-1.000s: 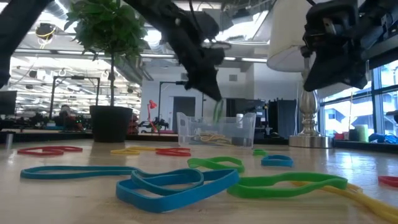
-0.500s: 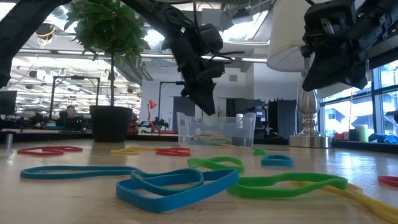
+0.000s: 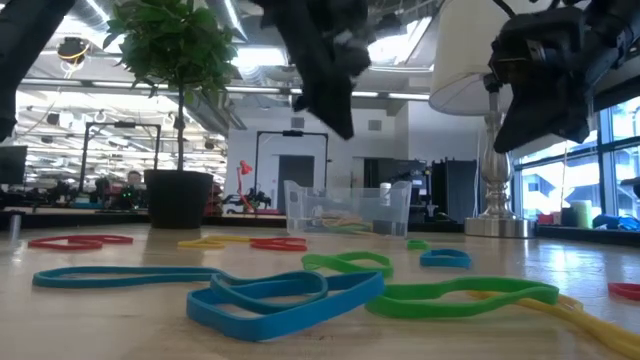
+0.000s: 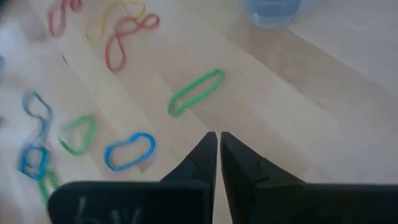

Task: Pick and place rubber bands into bin
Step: Put the blue rubber band into the transparent bin

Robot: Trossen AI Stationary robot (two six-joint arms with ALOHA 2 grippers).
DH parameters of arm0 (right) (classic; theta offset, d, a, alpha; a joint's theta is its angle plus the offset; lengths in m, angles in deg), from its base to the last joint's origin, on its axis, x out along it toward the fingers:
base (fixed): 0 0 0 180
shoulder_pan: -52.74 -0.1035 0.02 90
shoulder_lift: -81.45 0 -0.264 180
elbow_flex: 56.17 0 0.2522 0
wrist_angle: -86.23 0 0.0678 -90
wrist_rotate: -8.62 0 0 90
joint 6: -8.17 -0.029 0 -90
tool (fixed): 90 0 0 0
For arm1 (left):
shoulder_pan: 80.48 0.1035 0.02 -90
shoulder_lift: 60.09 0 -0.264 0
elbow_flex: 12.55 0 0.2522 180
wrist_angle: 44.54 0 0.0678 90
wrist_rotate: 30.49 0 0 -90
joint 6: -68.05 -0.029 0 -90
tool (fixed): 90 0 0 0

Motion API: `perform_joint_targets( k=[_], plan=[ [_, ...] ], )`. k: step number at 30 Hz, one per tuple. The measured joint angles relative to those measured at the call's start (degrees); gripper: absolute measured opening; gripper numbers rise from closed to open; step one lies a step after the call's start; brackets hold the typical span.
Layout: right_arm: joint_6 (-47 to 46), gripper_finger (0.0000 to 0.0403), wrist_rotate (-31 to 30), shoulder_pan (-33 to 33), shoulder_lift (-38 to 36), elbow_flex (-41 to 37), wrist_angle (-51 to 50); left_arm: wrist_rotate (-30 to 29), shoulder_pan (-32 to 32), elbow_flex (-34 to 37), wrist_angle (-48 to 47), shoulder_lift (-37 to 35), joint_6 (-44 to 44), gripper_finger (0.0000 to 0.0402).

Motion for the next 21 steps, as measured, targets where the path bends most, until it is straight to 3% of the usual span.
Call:
perform_joint_targets(
  k=[3, 11, 16, 21],
  plan=[
    [3.9, 0.0026, 0.0, 0.0, 0.2, 0.0, -0.5, -1.1, -3.8, 0.0, -0.5, -1.6, 0.5, 0.0006],
    [11.6, 0.0026, 0.0, 0.0, 0.4, 0.0, -0.4, -0.2, -14.5, 0.6, -9.8, -2.2, 6.4, 0.0001],
    [18.1, 0.0023, 1.3, 0.0, 0.6, 0.0, 2.9, -0.2, -21.8, 6.7, -8.4, -2.2, 11.7, 0.0001],
    [17.2, 0.0005, 6.5, -0.3, 2.7, 1.3, 4.9, -3.0, -27.6, 14.6, -3.6, -2.9, 17.4, 0.0001]
  ],
)
